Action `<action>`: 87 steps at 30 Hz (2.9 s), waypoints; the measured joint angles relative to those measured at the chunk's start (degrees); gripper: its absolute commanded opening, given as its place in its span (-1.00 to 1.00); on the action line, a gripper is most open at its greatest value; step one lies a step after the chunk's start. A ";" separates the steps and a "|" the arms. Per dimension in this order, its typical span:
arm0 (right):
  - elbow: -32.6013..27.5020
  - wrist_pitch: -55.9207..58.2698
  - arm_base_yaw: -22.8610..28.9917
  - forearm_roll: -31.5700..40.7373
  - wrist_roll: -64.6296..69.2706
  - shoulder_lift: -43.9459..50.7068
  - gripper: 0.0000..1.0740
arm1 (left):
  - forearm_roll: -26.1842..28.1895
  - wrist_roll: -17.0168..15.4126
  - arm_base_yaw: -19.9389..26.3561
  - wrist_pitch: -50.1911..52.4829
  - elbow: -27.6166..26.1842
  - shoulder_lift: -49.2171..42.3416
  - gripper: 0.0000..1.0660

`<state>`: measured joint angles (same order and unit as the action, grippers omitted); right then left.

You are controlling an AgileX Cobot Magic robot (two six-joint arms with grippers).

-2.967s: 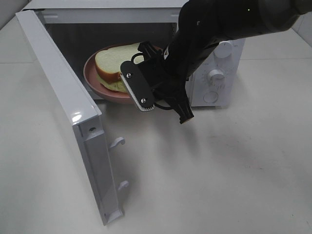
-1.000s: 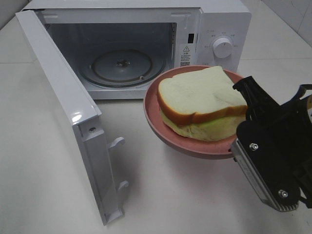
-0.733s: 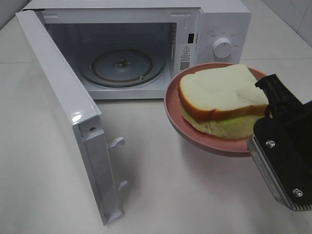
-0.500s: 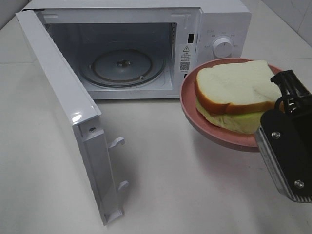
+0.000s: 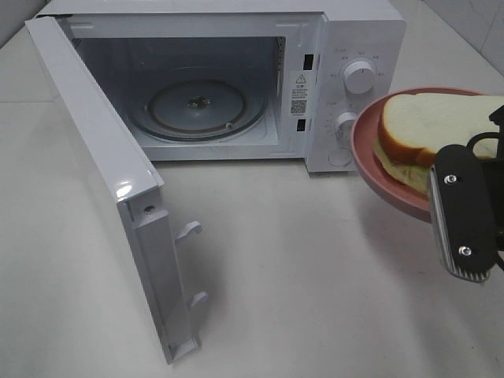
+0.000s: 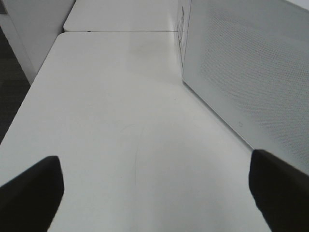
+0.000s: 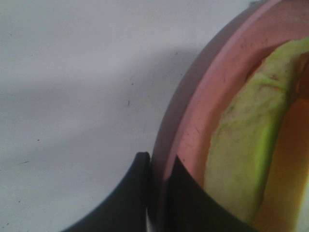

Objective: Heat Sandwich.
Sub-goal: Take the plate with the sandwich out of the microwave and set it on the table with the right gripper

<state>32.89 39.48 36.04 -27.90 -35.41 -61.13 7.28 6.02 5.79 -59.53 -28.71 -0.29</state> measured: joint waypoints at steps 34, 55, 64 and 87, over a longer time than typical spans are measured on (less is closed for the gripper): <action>0.52 18.33 0.00 -11.00 47.84 -1.66 -0.99 | 0.00 0.00 0.00 0.00 0.00 0.00 0.83; 7.16 15.81 -0.52 -14.50 66.69 -17.19 -0.99 | 0.00 0.00 0.00 0.00 0.00 0.00 0.83; 7.51 10.37 -6.65 -15.99 69.67 -21.66 -0.99 | 0.00 0.00 0.00 0.00 0.00 0.00 0.83; 7.56 -2.23 -17.76 -23.38 81.93 -34.84 -0.99 | 0.00 0.00 0.00 0.00 0.00 0.00 0.83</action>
<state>40.45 37.24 18.28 -51.28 46.52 -95.97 7.28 6.02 5.79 -59.53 -28.71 -0.29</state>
